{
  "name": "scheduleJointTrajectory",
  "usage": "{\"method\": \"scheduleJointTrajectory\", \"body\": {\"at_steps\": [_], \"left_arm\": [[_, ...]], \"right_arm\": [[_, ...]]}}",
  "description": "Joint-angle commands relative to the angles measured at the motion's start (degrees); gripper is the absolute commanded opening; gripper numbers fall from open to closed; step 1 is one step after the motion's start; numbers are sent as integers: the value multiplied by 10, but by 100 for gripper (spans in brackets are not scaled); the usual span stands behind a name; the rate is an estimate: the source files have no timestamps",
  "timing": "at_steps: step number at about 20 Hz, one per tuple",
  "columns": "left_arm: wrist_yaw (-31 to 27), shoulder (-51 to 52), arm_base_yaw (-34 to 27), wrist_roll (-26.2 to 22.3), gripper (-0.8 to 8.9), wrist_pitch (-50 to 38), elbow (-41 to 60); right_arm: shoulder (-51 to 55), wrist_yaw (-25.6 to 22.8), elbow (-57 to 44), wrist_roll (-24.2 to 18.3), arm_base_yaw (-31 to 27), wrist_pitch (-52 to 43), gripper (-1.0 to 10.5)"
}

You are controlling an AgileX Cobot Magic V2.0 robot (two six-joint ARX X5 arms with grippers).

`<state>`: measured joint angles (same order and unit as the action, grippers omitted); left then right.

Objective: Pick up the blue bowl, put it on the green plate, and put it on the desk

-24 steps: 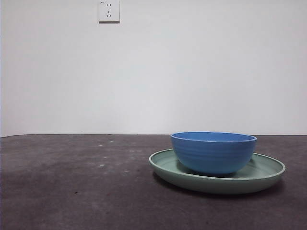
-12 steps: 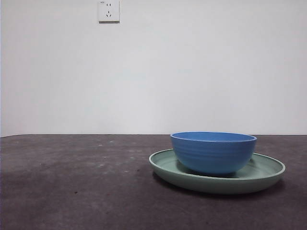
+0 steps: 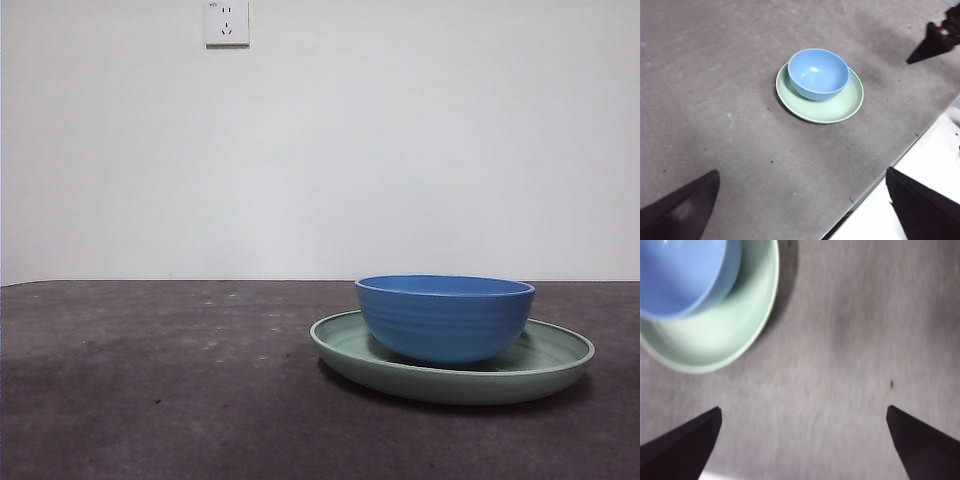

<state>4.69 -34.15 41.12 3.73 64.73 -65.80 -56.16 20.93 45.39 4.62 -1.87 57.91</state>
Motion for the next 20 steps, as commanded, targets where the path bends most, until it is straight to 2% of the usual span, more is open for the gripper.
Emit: {"method": "scheduleJointTrajectory", "body": {"at_steps": [1, 7, 10, 14, 20], "left_arm": [[0, -3, 4, -2, 530, -1, -8], [0, -3, 4, 2, 530, -1, -8], [0, -3, 4, 2, 530, -1, -8], [0, -3, 4, 2, 530, -1, -8], [0, -3, 4, 5, 530, -1, -8]], "right_arm": [[-57, 3, 11, -10, 7, -58, 533], [-182, 5, 11, -19, 42, -172, 530], [-225, 8, 11, -19, 63, -217, 426], [-256, 21, 11, -17, 90, -259, 415], [-292, 22, 11, -1, 120, -306, 319]]}}
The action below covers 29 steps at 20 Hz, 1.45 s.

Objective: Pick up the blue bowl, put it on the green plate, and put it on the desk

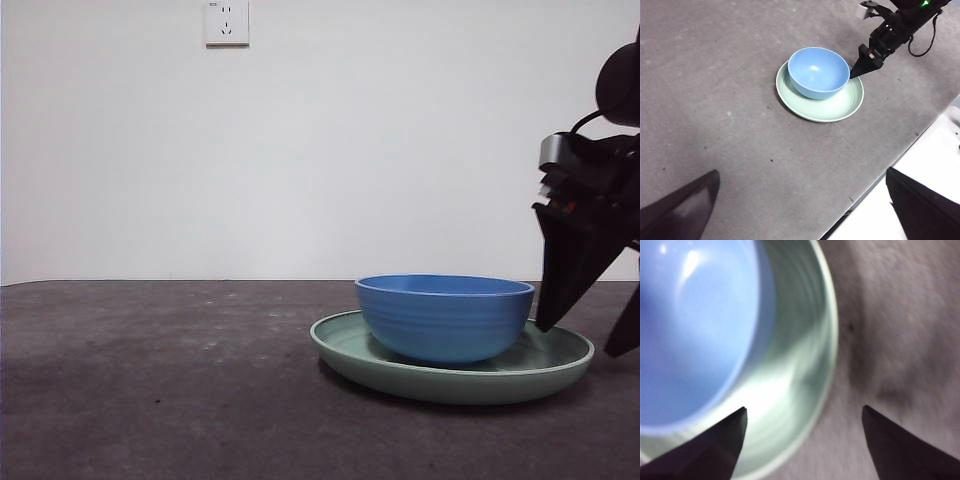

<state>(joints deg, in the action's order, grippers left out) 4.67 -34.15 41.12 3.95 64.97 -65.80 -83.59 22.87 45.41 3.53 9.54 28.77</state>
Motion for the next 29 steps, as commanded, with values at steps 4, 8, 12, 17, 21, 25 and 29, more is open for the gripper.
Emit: {"method": "scheduleJointTrajectory", "body": {"at_steps": [4, 8, 12, 17, 21, 25, 29], "left_arm": [[0, -3, 4, 13, 530, -3, -8], [0, -3, 4, 15, 530, -3, -8], [0, -3, 4, 15, 530, -3, -8], [0, -3, 4, 17, 530, -2, -8], [0, -3, 4, 17, 530, -3, -8], [0, -3, 4, 17, 530, -3, -8], [0, -3, 4, 14, 530, -3, -8]], "right_arm": [[-40, 2, 11, 18, 9, -47, 253], [-57, 5, 11, 18, 9, -56, 134], [-66, 17, 11, 18, 9, -60, 21], [-65, 16, 14, 37, 4, -70, 9], [-65, 60, 70, 74, 0, -36, 9], [-65, 63, 169, 96, 30, 24, 9], [-67, 62, 228, 131, 79, 34, 9]]}}
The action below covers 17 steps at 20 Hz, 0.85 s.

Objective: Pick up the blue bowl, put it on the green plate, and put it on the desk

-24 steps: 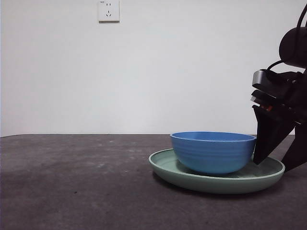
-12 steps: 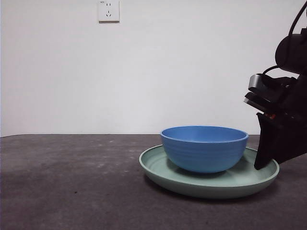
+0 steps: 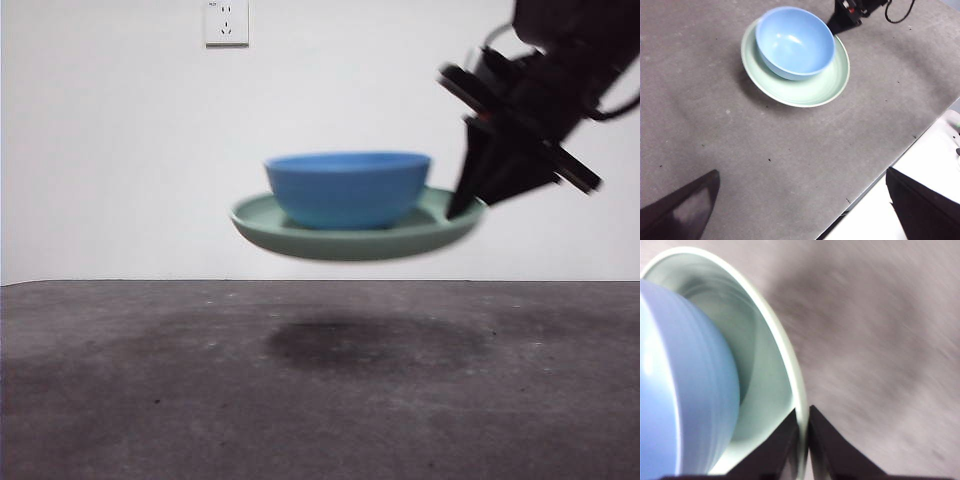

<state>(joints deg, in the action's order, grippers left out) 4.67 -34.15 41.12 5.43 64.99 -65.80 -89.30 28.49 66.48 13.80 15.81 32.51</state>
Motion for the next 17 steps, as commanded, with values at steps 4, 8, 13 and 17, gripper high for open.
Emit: {"method": "scheduleJointTrajectory", "body": {"at_steps": [4, 8, 13, 17], "left_arm": [[0, -3, 4, -5, 530, -5, -8], [0, -3, 4, -5, 530, -7, -8], [0, -3, 4, -5, 530, -7, -8], [0, -3, 4, -5, 530, -7, -8]], "right_arm": [[-27, -1, 19, 44, 65, -12, 9], [-88, 0, 19, 55, 103, -40, 9], [-144, -14, 19, 76, 125, -79, 9], [-164, -21, 19, 85, 123, -74, 9]]}}
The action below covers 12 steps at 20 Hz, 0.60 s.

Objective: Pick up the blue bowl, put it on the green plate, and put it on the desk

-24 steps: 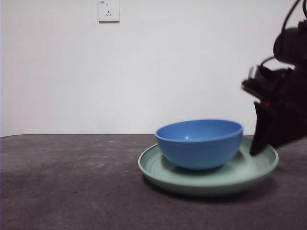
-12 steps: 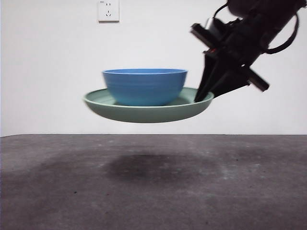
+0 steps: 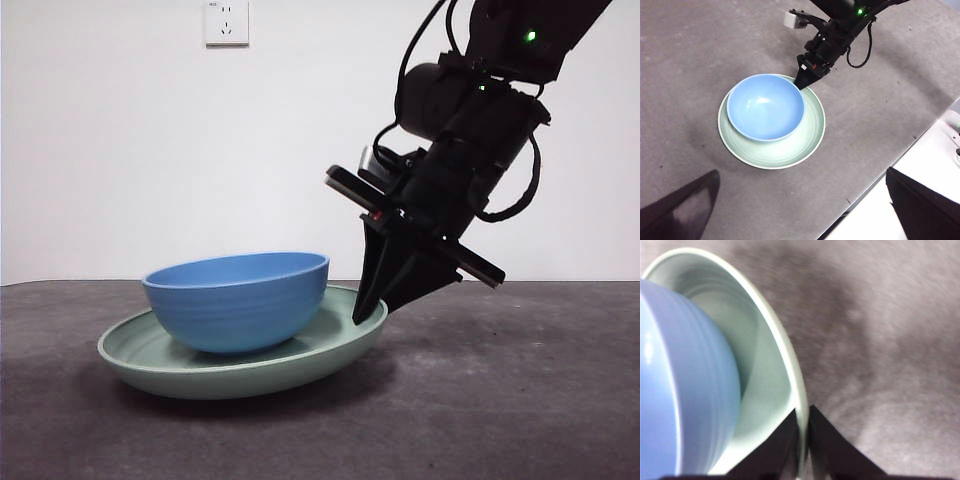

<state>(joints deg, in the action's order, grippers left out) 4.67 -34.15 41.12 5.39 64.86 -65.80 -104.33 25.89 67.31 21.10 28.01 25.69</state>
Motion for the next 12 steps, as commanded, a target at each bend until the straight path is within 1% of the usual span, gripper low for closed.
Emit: {"method": "scheduleJointTrajectory", "body": {"at_steps": [1, 5, 7, 8, 10, 11, 12], "left_arm": [[0, -3, 4, -4, 530, -6, -8], [0, -3, 4, -4, 530, -6, -8], [0, -3, 4, -4, 530, -6, -8], [0, -3, 4, -4, 530, -6, -8], [0, -3, 4, -4, 530, -6, -8], [0, -3, 4, -3, 530, -6, -8], [0, -3, 4, -3, 530, -6, -8]], "right_arm": [[-19, 5, 10, 15, 2, -5, 9], [-30, -14, 10, 22, 2, 3, 10], [-30, -16, 10, 23, 2, 5, 20], [-30, -21, 10, 24, 2, 6, 54], [-28, -23, 10, 22, 2, 4, 202], [-27, -32, 10, 21, 2, 2, 259], [-23, -47, 11, 20, 2, 0, 289]]}}
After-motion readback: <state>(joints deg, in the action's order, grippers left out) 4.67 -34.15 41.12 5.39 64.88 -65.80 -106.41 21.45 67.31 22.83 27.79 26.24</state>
